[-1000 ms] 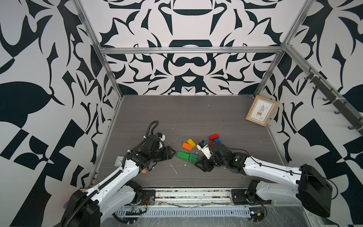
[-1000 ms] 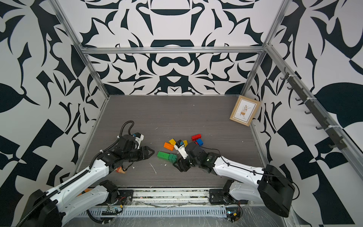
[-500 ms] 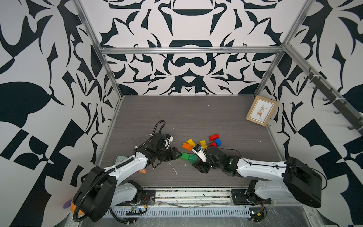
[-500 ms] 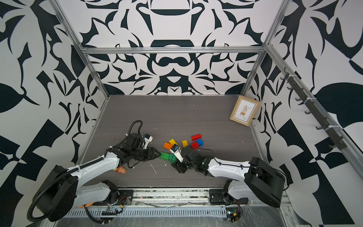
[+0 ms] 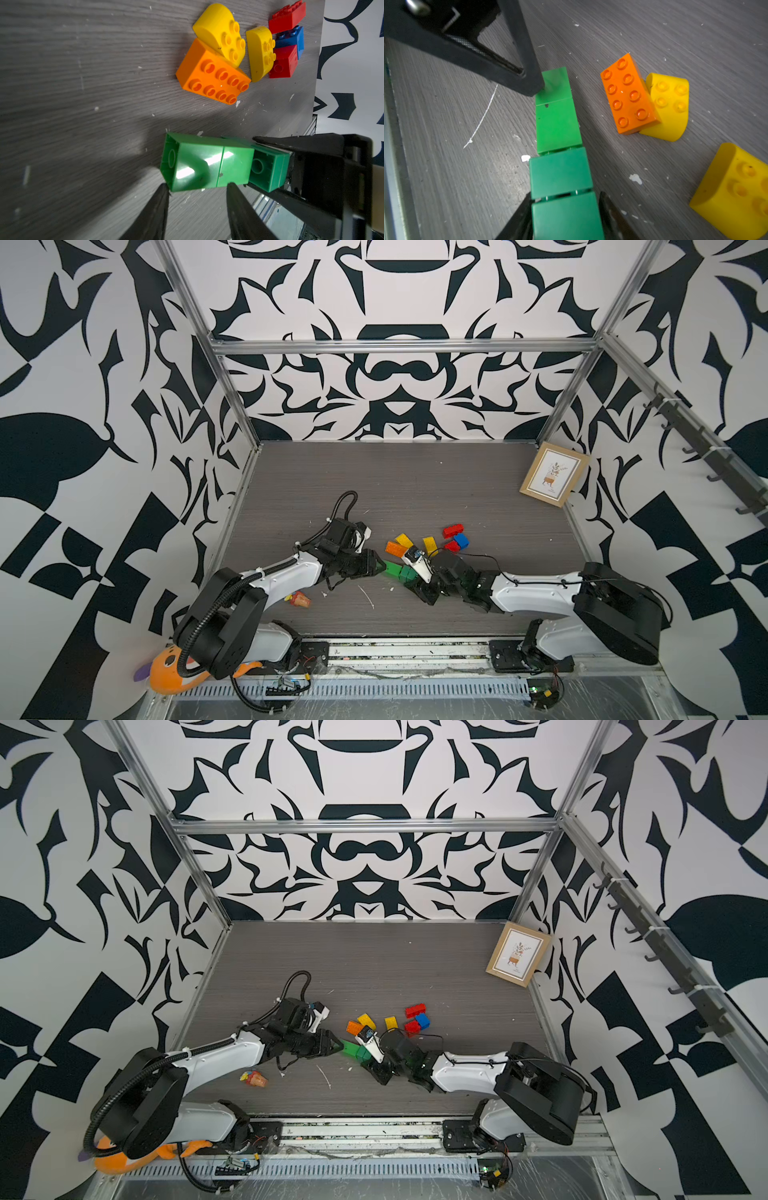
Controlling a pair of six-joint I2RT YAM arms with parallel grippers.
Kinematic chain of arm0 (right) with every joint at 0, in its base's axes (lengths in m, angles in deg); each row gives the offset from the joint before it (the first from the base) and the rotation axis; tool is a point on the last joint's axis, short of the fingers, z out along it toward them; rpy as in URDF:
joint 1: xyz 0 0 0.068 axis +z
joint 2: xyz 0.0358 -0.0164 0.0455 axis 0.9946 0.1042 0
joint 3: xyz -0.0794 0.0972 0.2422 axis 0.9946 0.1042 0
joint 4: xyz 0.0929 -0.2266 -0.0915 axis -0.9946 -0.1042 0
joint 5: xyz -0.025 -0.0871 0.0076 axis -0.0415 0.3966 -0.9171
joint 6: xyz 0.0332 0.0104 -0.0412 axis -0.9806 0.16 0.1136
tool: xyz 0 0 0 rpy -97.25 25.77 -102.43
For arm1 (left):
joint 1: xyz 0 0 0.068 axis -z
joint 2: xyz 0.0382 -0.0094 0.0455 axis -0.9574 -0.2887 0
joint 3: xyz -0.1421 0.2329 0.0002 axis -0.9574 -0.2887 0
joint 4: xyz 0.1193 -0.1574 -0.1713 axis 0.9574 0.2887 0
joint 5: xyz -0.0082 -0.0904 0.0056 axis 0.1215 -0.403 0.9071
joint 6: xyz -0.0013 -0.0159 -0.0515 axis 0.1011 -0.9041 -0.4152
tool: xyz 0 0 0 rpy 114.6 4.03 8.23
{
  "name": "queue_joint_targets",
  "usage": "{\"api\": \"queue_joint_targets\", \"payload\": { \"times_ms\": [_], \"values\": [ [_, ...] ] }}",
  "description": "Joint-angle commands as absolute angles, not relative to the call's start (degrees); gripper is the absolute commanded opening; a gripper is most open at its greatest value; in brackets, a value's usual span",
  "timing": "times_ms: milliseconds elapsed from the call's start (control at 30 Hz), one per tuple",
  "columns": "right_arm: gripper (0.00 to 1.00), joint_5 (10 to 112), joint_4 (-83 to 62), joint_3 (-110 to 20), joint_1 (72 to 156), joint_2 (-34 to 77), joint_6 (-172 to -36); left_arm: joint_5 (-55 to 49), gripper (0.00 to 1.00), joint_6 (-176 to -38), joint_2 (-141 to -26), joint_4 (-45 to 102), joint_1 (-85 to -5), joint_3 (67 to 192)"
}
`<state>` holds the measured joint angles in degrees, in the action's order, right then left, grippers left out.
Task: Assemble an ice cream with lego
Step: Move the lego brick at the center of the board.
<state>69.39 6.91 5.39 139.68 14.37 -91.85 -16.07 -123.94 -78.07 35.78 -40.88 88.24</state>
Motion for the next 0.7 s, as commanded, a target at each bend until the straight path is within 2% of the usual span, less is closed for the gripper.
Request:
{"api": "queue_joint_targets", "payload": {
  "times_ms": [0,167,400,500,667],
  "values": [
    [0.42,69.29,9.64,4.3,140.01,14.77,-91.15,-15.86,0.49,-122.05,-78.7,36.56,-40.72,90.07],
    [0.32,69.64,9.06,4.15,140.01,14.39,-91.2,-16.3,0.48,-120.69,-80.76,36.0,-40.63,90.7],
    [0.29,70.86,7.13,3.16,140.01,14.96,-91.21,-17.59,0.48,-120.22,-80.85,36.31,-40.17,91.52],
    [0.28,70.86,5.43,2.5,140.01,15.21,-90.99,-12.91,0.55,-119.37,-77.52,41.83,-40.31,92.73],
    [0.26,70.65,3.82,2.27,140.19,14.53,-91.33,-7.49,0.61,-116.74,-73.77,45.4,-40.54,93.84]
  ]
}}
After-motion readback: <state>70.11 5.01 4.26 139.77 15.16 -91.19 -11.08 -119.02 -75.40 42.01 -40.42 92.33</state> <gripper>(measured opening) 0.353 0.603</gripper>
